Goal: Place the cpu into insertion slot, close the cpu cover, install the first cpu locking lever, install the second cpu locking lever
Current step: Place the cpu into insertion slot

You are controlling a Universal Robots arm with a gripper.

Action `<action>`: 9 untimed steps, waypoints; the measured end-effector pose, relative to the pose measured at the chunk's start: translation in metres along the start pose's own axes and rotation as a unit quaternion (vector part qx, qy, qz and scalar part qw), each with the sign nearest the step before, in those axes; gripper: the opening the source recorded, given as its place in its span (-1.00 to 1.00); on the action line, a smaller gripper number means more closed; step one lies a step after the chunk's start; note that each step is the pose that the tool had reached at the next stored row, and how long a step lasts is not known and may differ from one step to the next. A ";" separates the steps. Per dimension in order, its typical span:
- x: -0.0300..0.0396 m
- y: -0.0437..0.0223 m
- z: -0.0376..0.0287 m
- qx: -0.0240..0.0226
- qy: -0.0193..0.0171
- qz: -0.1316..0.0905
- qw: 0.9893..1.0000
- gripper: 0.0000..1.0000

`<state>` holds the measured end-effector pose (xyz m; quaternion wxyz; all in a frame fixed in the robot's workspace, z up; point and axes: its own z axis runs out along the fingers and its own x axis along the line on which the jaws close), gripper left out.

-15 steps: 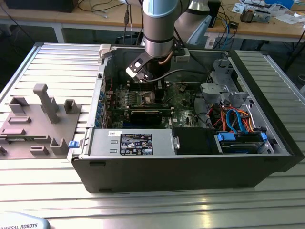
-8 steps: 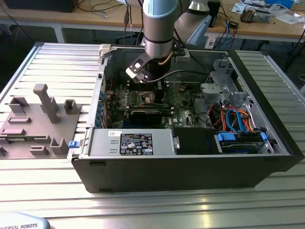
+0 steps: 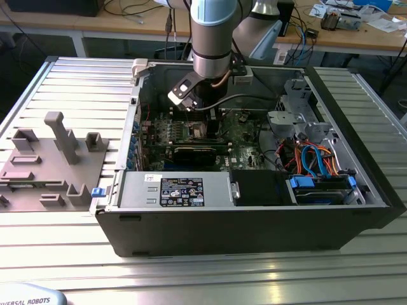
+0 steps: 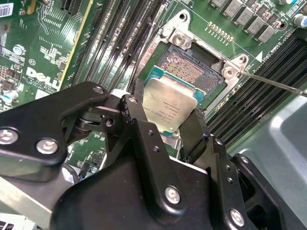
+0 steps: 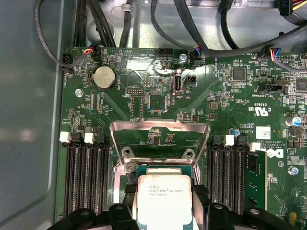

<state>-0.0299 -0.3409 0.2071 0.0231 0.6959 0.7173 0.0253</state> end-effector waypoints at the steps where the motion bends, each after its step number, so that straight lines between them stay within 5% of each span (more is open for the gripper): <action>1: 0.0000 0.0000 0.0001 0.000 0.000 0.000 1.000 0.08; 9: 0.0000 -0.0001 0.0018 0.000 0.000 0.000 1.000 0.08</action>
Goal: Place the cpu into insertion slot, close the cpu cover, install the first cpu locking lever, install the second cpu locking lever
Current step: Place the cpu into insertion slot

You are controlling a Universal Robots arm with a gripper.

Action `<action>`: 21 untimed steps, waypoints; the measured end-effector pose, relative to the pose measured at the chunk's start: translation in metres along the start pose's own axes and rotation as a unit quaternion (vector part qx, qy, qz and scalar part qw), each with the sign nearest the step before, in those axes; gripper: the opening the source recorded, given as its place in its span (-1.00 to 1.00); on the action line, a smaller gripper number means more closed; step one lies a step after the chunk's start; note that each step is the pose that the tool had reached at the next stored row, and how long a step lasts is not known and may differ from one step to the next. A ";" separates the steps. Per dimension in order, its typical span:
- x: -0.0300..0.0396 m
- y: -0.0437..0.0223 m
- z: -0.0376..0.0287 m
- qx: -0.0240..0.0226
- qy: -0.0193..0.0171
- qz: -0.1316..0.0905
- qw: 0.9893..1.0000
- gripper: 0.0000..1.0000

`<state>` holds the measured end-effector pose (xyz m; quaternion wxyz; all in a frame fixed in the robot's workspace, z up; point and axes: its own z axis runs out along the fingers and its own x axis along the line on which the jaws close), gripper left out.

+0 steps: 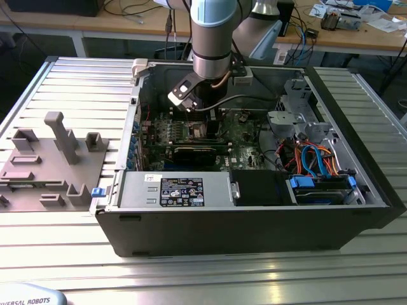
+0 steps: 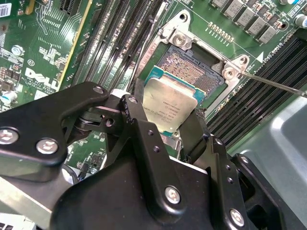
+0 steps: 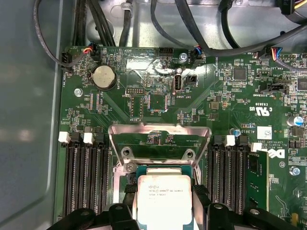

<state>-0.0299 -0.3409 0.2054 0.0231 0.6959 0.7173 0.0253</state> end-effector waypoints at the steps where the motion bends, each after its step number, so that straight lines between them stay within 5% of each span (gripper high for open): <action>1: 0.0000 -0.0001 0.0005 0.000 0.000 0.000 1.000 0.08; 21: 0.0000 -0.0003 0.0041 0.000 0.000 0.000 1.000 0.08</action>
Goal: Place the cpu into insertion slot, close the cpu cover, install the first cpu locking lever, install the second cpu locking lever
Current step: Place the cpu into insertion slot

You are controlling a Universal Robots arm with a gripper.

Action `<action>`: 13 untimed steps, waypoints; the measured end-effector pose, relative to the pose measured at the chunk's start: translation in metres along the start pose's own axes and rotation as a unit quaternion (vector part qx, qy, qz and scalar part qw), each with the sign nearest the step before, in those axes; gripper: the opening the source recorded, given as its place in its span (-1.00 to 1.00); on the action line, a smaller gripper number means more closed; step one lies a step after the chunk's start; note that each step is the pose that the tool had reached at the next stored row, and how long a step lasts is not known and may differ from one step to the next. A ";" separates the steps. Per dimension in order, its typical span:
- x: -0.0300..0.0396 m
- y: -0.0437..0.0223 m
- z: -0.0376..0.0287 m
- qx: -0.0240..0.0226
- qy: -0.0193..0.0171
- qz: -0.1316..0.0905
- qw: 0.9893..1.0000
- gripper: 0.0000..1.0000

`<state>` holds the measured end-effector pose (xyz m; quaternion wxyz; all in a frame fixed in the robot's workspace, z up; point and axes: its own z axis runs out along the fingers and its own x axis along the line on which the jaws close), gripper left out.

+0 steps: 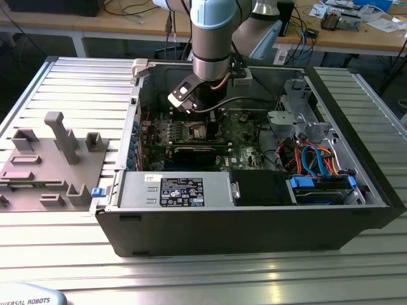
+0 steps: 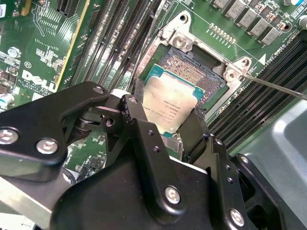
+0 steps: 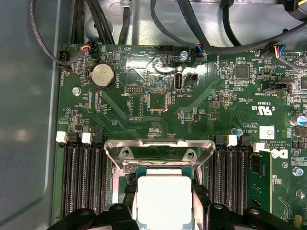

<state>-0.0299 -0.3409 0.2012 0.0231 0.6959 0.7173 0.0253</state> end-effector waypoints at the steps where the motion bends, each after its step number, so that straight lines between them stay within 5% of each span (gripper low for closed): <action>1: 0.0000 0.0000 0.0001 0.000 0.000 0.000 1.000 0.08; 13: 0.0000 -0.0002 0.0022 0.000 0.000 0.000 1.000 0.08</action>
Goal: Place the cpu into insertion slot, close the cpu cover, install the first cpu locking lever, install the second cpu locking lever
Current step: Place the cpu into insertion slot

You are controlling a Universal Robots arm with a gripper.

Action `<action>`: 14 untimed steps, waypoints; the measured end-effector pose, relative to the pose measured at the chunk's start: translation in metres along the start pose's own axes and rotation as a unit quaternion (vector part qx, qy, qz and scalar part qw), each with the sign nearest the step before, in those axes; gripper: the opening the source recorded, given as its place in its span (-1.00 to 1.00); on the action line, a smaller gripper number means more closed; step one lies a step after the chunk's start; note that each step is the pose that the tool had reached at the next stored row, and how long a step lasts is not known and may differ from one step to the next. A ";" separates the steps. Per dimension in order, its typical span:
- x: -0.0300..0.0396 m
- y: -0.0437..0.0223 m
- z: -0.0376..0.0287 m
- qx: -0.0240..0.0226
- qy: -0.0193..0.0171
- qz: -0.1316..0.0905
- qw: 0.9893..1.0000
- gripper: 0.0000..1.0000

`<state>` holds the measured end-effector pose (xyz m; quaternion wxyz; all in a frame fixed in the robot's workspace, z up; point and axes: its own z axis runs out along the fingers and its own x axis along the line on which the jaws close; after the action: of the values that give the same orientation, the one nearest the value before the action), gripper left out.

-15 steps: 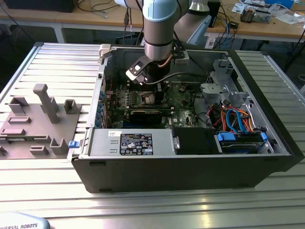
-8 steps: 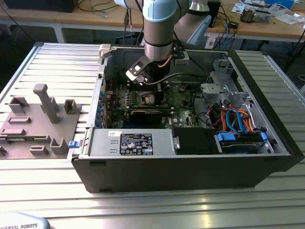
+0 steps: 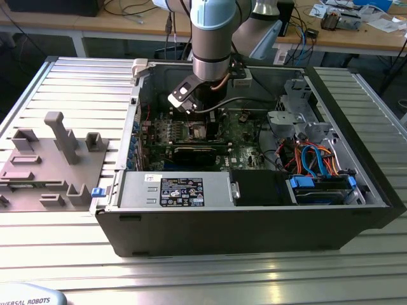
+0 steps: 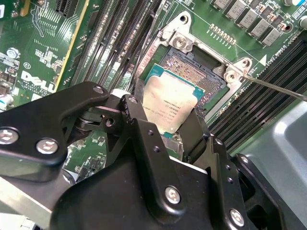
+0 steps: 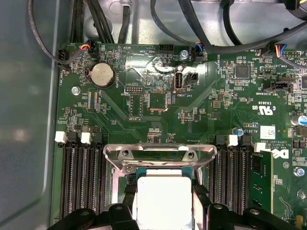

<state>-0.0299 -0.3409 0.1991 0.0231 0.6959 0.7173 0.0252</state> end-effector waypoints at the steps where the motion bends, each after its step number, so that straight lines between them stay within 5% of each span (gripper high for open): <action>1: 0.0000 0.0000 0.0001 0.000 0.000 0.000 1.000 0.08; 14: 0.0000 -0.0001 0.0022 0.000 0.000 0.000 1.000 0.08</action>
<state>-0.0299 -0.3409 0.1969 0.0231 0.6959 0.7173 0.0252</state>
